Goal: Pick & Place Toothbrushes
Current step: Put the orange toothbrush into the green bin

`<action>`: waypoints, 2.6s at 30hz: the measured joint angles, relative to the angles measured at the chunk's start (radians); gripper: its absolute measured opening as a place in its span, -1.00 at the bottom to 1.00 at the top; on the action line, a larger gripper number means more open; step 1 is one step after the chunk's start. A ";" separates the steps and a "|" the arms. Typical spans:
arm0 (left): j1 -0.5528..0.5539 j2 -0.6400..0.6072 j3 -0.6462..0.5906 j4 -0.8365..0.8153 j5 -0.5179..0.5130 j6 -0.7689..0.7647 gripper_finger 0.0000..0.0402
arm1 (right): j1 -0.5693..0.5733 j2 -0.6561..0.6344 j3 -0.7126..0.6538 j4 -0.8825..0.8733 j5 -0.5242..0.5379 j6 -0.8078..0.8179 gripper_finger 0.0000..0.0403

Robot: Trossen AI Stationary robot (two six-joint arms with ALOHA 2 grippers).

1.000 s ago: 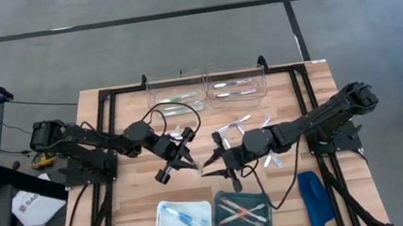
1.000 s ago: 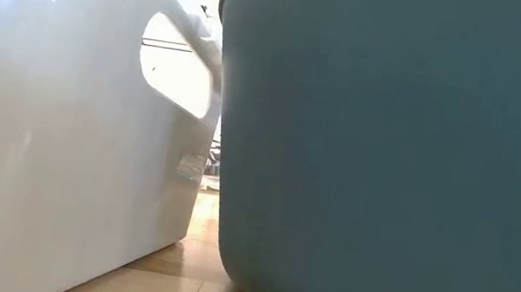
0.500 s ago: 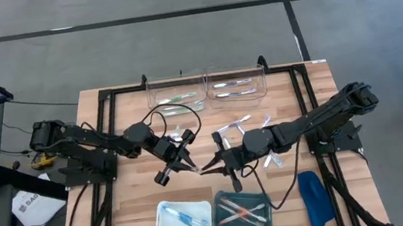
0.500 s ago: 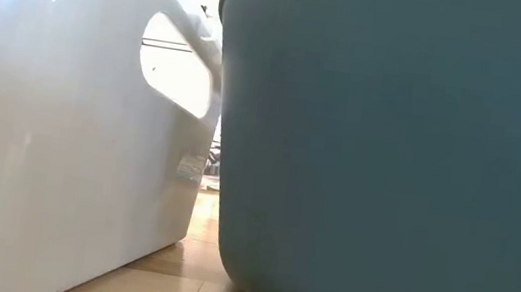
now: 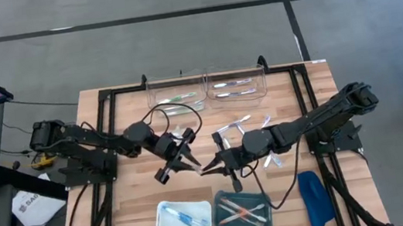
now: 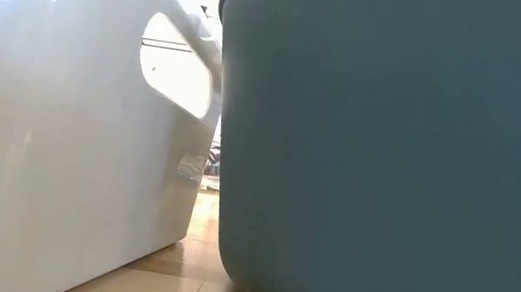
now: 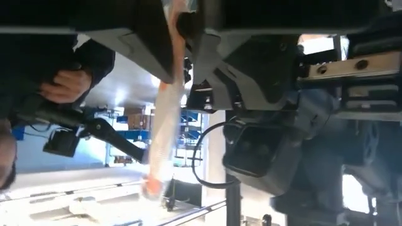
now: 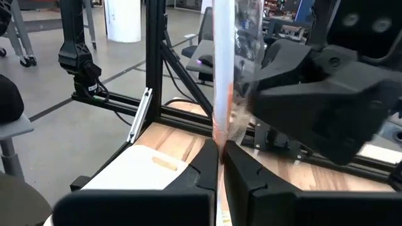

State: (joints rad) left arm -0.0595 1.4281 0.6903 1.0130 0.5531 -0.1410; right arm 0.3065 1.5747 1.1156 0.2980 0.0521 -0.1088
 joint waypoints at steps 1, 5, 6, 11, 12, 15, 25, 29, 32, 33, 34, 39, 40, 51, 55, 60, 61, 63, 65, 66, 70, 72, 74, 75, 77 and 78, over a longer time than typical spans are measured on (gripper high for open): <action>0.000 0.000 0.000 0.000 -0.001 -0.018 -0.65 | 0.000 0.000 0.000 -0.002 0.000 0.003 -0.99; 0.000 0.000 0.000 0.000 0.017 -0.109 -0.26 | 0.000 0.001 0.000 -0.006 0.000 0.013 -0.99; 0.004 0.000 0.000 0.000 0.038 -0.117 -0.16 | 0.000 0.001 0.000 -0.011 0.000 0.020 -0.99; 0.035 -0.045 0.000 -0.079 0.165 -0.097 0.28 | 0.000 -0.012 -0.001 -0.052 0.000 0.085 -1.00; 0.046 -0.055 0.000 -0.104 0.182 -0.095 0.35 | 0.000 -0.017 -0.001 -0.069 0.000 0.094 -1.00; 0.081 -0.097 0.000 -0.191 0.219 -0.097 0.49 | 0.001 -0.027 0.012 -0.118 0.000 0.132 -1.00; 0.214 -0.295 0.000 -0.699 -0.016 -0.021 0.60 | 0.074 -0.016 0.180 -0.631 0.158 0.390 -1.00; 0.233 -0.358 0.000 -0.822 -0.193 0.002 0.59 | 0.108 -0.016 0.257 -0.835 0.158 0.569 -1.00; 0.240 -0.386 0.000 -0.867 -0.260 0.002 0.59 | 0.137 -0.016 0.285 -0.928 0.145 0.691 -1.00; 0.240 -0.391 0.000 -0.864 -0.267 0.002 0.59 | 0.145 -0.017 0.286 -0.931 0.128 0.733 -1.00; 0.238 -0.395 0.000 -0.866 -0.268 0.002 0.59 | 0.151 -0.017 0.286 -0.932 0.113 0.770 -1.00; 0.214 -0.394 0.000 -0.868 -0.268 -0.019 0.59 | 0.182 -0.001 0.288 -0.932 0.066 0.946 -1.00; 0.208 -0.389 0.000 -0.866 -0.268 -0.020 0.59 | 0.186 0.008 0.287 -0.935 0.055 0.975 -1.00; 0.168 -0.386 0.000 -0.877 -0.268 -0.030 0.59 | 0.224 0.195 0.297 -0.945 -0.028 1.164 -1.00; 0.152 -0.386 0.000 -0.883 -0.268 -0.032 0.59 | 0.246 0.255 0.359 -1.005 -0.030 1.165 -1.00; 0.136 -0.386 0.000 -0.883 -0.268 -0.032 0.59 | 0.261 0.319 0.447 -1.138 -0.059 1.176 -1.00; 0.137 -0.386 0.000 -0.883 -0.268 -0.032 0.59 | 0.260 0.328 0.459 -1.167 -0.070 1.181 -1.00; 0.137 -0.386 0.000 -0.883 -0.269 -0.032 0.59 | 0.255 0.347 0.481 -1.222 -0.102 1.183 -1.00; 0.137 -0.386 0.000 -0.883 -0.269 -0.032 0.59 | 0.248 0.365 0.496 -1.251 -0.126 1.182 -1.00; 0.137 -0.386 0.000 -0.883 -0.269 -0.032 0.59 | 0.244 0.367 0.496 -1.260 -0.136 1.179 -1.00; 0.137 -0.386 0.000 -0.883 -0.269 -0.044 0.59 | 0.227 0.379 0.499 -1.264 -0.162 1.172 -1.00; 0.137 -0.386 0.000 -0.883 -0.269 -0.045 0.59 | 0.225 0.379 0.497 -1.263 -0.170 1.173 -1.00; 0.137 -0.386 0.000 -0.883 -0.269 -0.045 0.59 | 0.220 0.379 0.499 -1.260 -0.178 1.173 -1.00; 0.137 -0.386 0.000 -0.883 -0.269 -0.045 0.59 | 0.219 0.379 0.499 -1.259 -0.180 1.174 -1.00; 0.137 -0.386 0.000 -0.884 -0.269 -0.045 0.59 | 0.218 0.379 0.499 -1.251 -0.182 1.176 -1.00; 0.137 -0.386 0.000 -0.884 -0.269 -0.045 0.59 | 0.217 0.379 0.499 -1.248 -0.182 1.176 -1.00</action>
State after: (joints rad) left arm 0.0772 1.0424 0.6903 0.1287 0.2844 -0.1860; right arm 0.5234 1.9533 1.6142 -0.9502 -0.1303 1.0668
